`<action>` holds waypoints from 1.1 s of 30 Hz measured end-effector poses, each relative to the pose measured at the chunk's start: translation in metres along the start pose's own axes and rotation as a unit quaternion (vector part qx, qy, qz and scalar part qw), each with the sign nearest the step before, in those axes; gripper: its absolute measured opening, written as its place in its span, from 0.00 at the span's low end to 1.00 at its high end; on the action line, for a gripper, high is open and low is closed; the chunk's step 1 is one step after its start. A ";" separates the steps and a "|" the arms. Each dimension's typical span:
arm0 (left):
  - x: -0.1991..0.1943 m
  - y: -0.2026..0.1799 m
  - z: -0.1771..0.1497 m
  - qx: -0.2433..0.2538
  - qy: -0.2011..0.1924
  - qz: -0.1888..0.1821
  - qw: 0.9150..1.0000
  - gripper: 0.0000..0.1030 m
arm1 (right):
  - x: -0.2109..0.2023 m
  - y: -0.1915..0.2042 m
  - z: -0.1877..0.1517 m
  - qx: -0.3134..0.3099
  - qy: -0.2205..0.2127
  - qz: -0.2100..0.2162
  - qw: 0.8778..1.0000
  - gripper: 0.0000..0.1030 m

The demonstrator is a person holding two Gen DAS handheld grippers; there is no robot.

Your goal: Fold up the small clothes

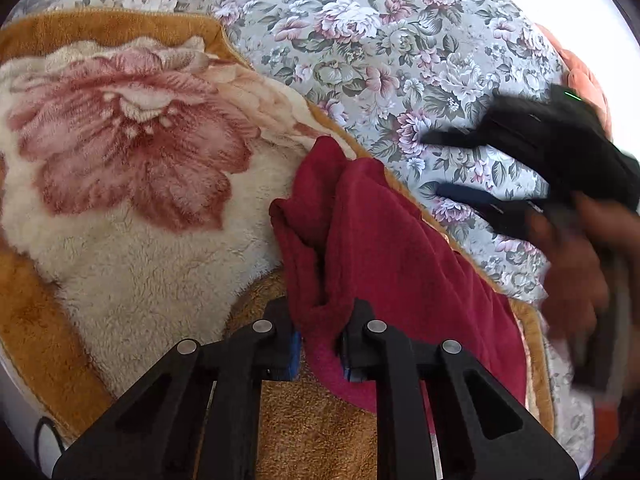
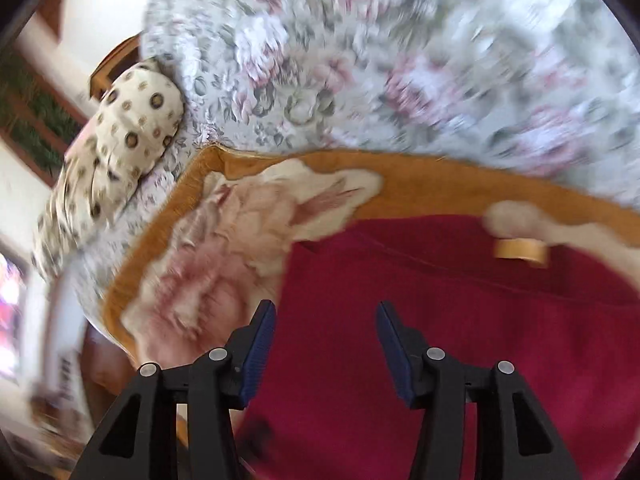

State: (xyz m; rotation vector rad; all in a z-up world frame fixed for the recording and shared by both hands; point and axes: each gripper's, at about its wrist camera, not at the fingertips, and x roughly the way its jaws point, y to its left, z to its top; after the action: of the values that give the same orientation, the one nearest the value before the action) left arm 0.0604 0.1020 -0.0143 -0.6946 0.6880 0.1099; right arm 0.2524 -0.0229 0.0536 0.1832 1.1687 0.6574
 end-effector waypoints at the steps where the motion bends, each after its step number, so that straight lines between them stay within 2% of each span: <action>1: 0.002 0.004 0.000 -0.007 0.004 -0.004 1.000 0.13 | 0.011 0.001 0.007 0.008 0.010 0.005 1.000 0.49; 4: 0.004 0.005 -0.001 -0.016 0.011 -0.012 1.000 0.12 | 0.053 0.002 0.028 0.041 0.060 -0.004 0.997 0.49; 7: 0.004 0.006 -0.001 -0.023 0.014 -0.018 0.999 0.12 | 0.082 0.009 0.038 0.054 0.099 -0.043 0.993 0.49; 9: 0.004 0.008 -0.001 -0.030 0.016 -0.022 0.999 0.13 | 0.094 0.023 0.044 0.039 0.117 -0.063 0.990 0.52; 10: 0.004 0.010 -0.001 -0.035 0.018 -0.023 0.999 0.13 | 0.100 0.029 0.046 0.030 0.127 -0.072 0.989 0.58; 11: 0.004 0.010 -0.002 -0.037 0.019 -0.024 0.999 0.12 | 0.108 0.037 0.046 0.014 0.143 -0.093 0.985 0.60; 15: 0.006 0.012 -0.003 -0.043 0.024 -0.025 0.998 0.13 | 0.132 0.051 0.045 -0.042 0.189 -0.157 0.969 0.63; 20: 0.009 0.014 -0.003 -0.048 0.029 -0.025 0.998 0.13 | 0.142 0.055 0.045 -0.079 0.203 -0.184 0.959 0.62; 22: 0.009 0.014 -0.003 -0.047 0.028 -0.026 0.998 0.13 | 0.142 0.053 0.043 -0.090 0.202 -0.191 0.956 0.48; 23: 0.009 0.013 -0.003 -0.047 0.028 -0.025 0.998 0.13 | 0.141 0.051 0.042 -0.093 0.199 -0.197 0.955 0.46; 25: 0.009 0.013 -0.003 -0.044 0.027 -0.025 0.998 0.13 | 0.134 0.043 0.045 -0.085 0.194 -0.194 0.958 0.25; 27: 0.009 0.012 -0.002 -0.039 0.026 -0.031 0.998 0.12 | 0.121 0.032 0.049 -0.065 0.184 -0.176 0.965 0.17; 30: 0.005 0.008 0.002 -0.026 0.021 -0.052 0.998 0.08 | 0.096 0.022 0.051 -0.051 0.155 -0.150 0.975 0.14; 33: -0.006 -0.007 0.002 0.010 0.006 -0.071 0.997 0.07 | 0.062 0.009 0.053 -0.025 0.118 -0.120 0.985 0.13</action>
State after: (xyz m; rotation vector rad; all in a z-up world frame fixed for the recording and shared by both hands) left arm 0.0588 0.0988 -0.0057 -0.7239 0.6472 -0.0318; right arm 0.3109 0.0299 0.0303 -0.0797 1.3748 0.5027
